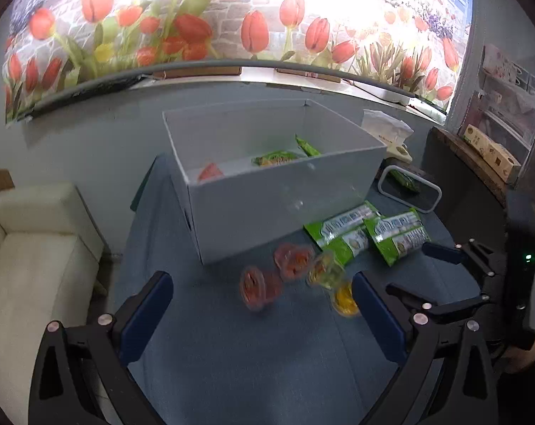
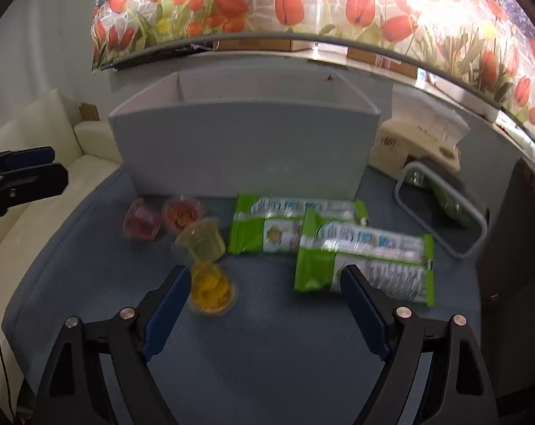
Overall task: Organize snacks
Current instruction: 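Lower the right gripper onto the yellow jelly cup and close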
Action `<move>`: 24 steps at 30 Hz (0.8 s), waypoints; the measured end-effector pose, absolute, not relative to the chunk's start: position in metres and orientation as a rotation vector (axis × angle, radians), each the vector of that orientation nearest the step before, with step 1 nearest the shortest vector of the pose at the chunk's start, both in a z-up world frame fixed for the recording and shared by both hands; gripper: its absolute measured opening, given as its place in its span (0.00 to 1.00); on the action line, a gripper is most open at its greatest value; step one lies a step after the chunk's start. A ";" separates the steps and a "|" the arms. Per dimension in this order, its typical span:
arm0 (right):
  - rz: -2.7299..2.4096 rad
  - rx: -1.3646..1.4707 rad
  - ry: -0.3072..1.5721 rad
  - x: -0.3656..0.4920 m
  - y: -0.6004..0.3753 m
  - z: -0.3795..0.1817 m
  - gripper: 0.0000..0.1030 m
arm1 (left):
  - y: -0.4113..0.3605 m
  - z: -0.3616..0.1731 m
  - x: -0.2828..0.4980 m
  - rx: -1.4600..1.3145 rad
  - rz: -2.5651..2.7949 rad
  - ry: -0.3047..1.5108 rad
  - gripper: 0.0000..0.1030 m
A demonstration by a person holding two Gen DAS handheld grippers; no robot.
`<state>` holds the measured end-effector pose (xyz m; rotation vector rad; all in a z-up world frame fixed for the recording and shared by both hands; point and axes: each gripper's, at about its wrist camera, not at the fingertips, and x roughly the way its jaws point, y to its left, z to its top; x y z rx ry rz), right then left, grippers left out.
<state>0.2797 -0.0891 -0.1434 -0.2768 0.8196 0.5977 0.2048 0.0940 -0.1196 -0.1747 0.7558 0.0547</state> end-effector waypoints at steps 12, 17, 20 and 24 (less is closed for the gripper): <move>0.621 -0.282 0.870 0.282 -0.053 -0.189 0.63 | 0.066 -0.163 0.122 -0.224 0.066 0.822 1.00; 0.620 -0.254 0.892 0.286 -0.050 -0.192 0.45 | 0.072 -0.170 0.122 -0.263 0.067 0.830 1.00; 0.648 -0.208 0.909 0.289 -0.056 -0.191 0.45 | 0.076 -0.174 0.131 -0.273 0.074 0.829 1.00; 0.647 -0.180 0.891 0.283 -0.072 -0.182 0.45 | 0.082 -0.176 0.155 -0.270 0.066 0.827 1.00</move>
